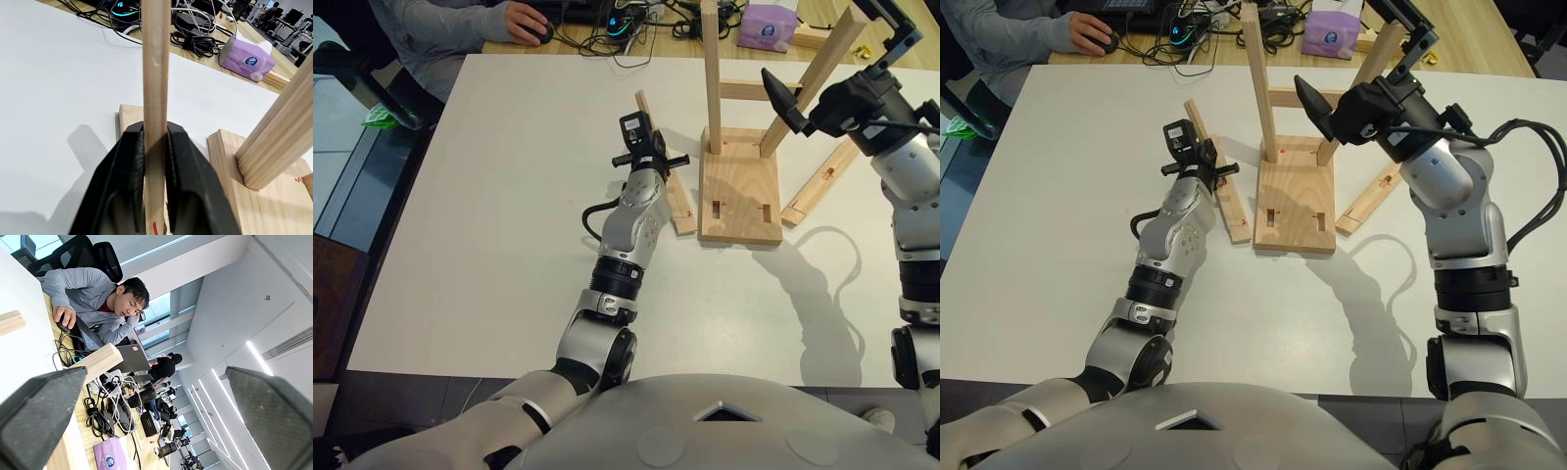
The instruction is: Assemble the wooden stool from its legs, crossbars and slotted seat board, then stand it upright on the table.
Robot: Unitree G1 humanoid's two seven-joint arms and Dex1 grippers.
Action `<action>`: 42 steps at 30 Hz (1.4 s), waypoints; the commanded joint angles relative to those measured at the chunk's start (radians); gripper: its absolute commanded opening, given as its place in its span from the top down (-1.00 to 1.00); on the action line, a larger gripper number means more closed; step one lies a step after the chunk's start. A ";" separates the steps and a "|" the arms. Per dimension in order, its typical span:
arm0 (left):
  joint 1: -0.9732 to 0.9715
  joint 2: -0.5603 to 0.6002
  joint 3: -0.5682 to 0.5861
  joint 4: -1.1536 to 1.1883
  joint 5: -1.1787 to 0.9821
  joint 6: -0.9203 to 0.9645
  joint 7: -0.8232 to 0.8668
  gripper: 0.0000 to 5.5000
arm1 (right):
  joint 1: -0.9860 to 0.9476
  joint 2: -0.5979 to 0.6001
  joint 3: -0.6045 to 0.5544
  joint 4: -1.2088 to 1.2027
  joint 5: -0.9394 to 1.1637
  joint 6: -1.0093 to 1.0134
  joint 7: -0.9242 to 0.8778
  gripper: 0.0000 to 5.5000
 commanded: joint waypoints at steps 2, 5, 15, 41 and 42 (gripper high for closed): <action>0.034 -0.084 0.012 0.104 0.033 -0.005 0.018 0.85 | -0.006 -0.003 0.007 -0.003 -0.005 0.002 0.013 -0.96; 0.011 -0.037 -0.014 0.156 0.087 -0.018 -0.006 0.85 | -0.003 0.000 0.010 -0.008 -0.008 0.006 0.012 -0.96; 0.115 0.289 -0.152 0.024 0.251 0.077 -0.429 0.85 | 0.051 0.014 -0.001 -0.055 -0.021 0.036 -0.014 -0.96; 0.353 0.178 0.005 0.098 0.139 -0.832 -0.589 0.85 | 0.019 0.018 0.017 -0.022 0.011 0.015 0.023 -0.96; 0.348 0.177 0.016 0.081 0.128 -0.827 -0.587 0.85 | 0.020 0.019 0.016 -0.023 0.011 0.015 0.022 -0.96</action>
